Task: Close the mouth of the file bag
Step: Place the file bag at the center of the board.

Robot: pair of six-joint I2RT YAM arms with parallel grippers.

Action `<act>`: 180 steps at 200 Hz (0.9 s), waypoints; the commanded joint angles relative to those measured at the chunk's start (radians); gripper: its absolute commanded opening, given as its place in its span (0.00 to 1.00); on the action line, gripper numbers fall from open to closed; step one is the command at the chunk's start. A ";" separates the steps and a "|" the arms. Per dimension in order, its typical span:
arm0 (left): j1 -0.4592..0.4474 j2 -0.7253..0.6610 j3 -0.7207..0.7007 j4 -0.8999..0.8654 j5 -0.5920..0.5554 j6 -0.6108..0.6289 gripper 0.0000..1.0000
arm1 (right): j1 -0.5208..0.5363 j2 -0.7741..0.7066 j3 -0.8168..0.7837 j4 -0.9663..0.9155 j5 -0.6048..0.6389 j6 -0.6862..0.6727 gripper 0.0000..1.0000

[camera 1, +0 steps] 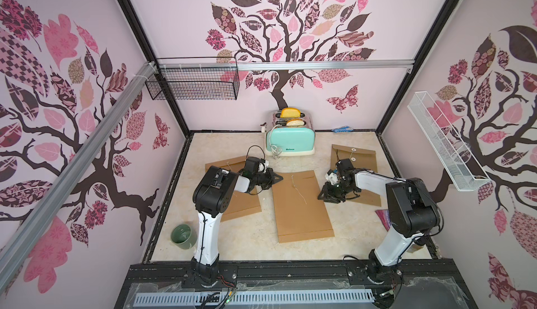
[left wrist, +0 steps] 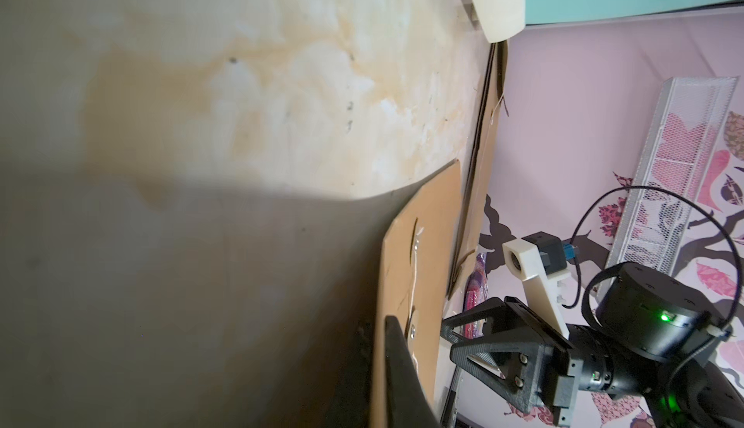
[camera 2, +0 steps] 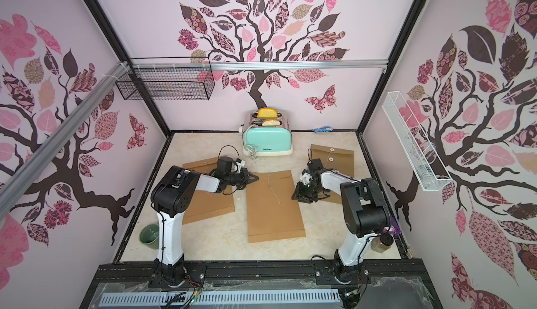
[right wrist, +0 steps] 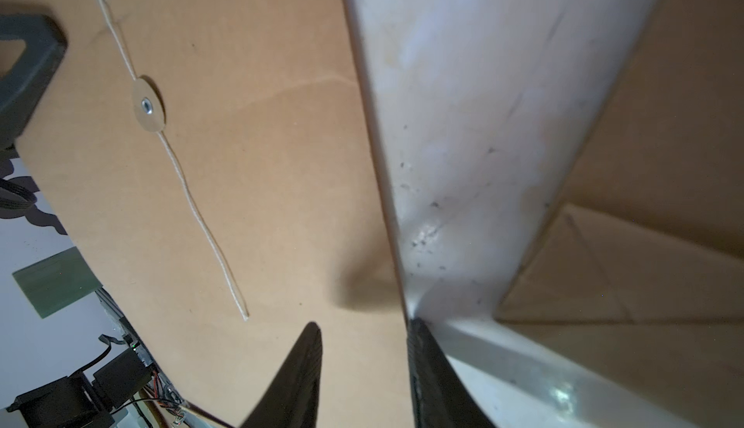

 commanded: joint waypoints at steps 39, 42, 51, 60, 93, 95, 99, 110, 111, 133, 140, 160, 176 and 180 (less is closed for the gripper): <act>0.027 0.006 0.016 -0.027 -0.013 0.040 0.50 | 0.000 0.009 0.005 0.039 -0.018 0.021 0.38; 0.028 0.005 0.016 -0.032 -0.015 0.041 0.52 | 0.001 0.010 0.003 0.040 -0.020 0.023 0.38; 0.028 -0.001 0.015 -0.049 -0.021 0.054 0.61 | 0.000 0.011 0.002 0.044 -0.022 0.024 0.38; 0.028 -0.007 0.005 -0.049 -0.027 0.056 0.72 | 0.000 0.011 0.000 0.046 -0.023 0.028 0.38; 0.028 -0.058 0.001 -0.121 -0.082 0.111 0.98 | 0.000 -0.003 -0.009 0.059 -0.024 0.035 0.38; 0.028 -0.064 0.005 -0.138 -0.092 0.120 0.98 | 0.000 -0.003 -0.010 0.059 -0.024 0.035 0.38; 0.028 -0.075 0.013 -0.174 -0.106 0.144 0.98 | 0.000 -0.005 -0.010 0.059 -0.021 0.036 0.37; 0.028 -0.106 0.039 -0.275 -0.144 0.200 0.98 | 0.001 -0.007 -0.009 0.058 -0.024 0.035 0.37; 0.028 -0.107 0.041 -0.287 -0.150 0.205 0.98 | 0.000 -0.007 -0.009 0.057 -0.025 0.035 0.37; 0.028 -0.136 0.096 -0.464 -0.242 0.274 0.98 | 0.001 -0.016 -0.007 0.057 -0.032 0.038 0.37; 0.028 -0.135 0.124 -0.534 -0.274 0.296 0.98 | 0.000 -0.021 -0.006 0.056 -0.034 0.041 0.37; 0.028 -0.129 0.156 -0.587 -0.306 0.323 0.98 | 0.000 -0.037 -0.002 0.056 -0.032 0.047 0.37; 0.029 -0.118 0.196 -0.634 -0.315 0.347 0.98 | 0.001 -0.049 0.003 0.053 -0.031 0.051 0.37; 0.029 -0.121 0.207 -0.653 -0.327 0.358 0.98 | 0.000 -0.053 0.005 0.050 -0.031 0.052 0.37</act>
